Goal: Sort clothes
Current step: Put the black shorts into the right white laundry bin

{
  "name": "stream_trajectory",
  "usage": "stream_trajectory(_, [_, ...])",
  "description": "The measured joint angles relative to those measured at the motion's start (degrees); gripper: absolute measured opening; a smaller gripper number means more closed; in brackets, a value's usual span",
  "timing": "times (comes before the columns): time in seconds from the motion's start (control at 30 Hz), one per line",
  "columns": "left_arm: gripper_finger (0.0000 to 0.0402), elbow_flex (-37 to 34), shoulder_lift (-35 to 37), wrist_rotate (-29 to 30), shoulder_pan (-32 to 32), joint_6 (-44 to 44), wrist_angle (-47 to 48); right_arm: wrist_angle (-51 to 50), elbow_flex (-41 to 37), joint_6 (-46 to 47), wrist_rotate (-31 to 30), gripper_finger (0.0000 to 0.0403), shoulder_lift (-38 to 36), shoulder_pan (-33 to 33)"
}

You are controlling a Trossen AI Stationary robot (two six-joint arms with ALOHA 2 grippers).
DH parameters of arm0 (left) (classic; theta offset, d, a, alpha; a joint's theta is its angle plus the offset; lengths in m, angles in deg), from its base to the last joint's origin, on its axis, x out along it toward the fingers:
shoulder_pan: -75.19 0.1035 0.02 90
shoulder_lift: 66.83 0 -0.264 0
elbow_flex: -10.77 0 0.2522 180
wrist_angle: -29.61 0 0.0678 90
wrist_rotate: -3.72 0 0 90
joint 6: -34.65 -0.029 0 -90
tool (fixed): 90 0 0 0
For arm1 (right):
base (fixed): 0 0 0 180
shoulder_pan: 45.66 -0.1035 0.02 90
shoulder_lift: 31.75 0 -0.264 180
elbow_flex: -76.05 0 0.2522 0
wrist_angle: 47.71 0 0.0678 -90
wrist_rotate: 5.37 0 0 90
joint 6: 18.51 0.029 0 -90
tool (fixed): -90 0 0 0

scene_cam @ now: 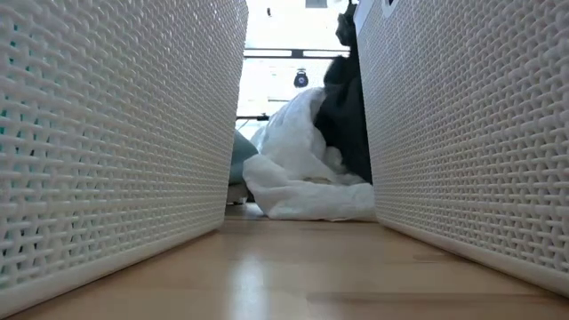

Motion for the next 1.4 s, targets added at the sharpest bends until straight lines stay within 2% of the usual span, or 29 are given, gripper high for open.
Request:
stream_trajectory(0.1, [0.0158,0.0,0.0,0.0,0.0,0.0,0.0,-4.5,0.2,0.0,1.8,0.0291,0.2,1.2])
stream_trajectory(0.27, [0.0158,0.0,0.0,0.0,0.0,0.3,0.2,-4.3,-5.3,0.1,10.2,0.0298,0.4,2.2])
stream_trajectory(0.37, [0.0158,0.0,0.0,0.0,0.0,0.4,0.2,-1.4,-10.4,0.2,13.1,0.0298,0.4,2.1])
stream_trajectory(0.7, [0.0158,0.0,0.0,0.3,0.0,0.5,-0.2,14.7,-25.4,4.4,15.7,0.0290,0.6,2.1])
stream_trajectory(0.8, [0.0158,0.0,0.0,0.5,0.0,0.4,-0.2,19.3,-29.0,5.9,14.4,0.0265,0.6,2.1])
stream_trajectory(0.93, [0.0158,0.0,0.0,0.7,0.0,0.4,-0.6,25.3,-33.0,7.7,13.6,0.0205,0.6,2.1])
stream_trajectory(1.2, [0.0158,0.0,0.0,0.7,0.0,-0.5,-0.6,36.6,-36.5,9.6,12.6,0.0023,0.0,2.0])
stream_trajectory(1.4, [0.0158,0.0,0.0,2.6,-0.1,-0.2,0.0,37.0,-31.6,9.8,12.4,0.0011,-8.9,-0.1])
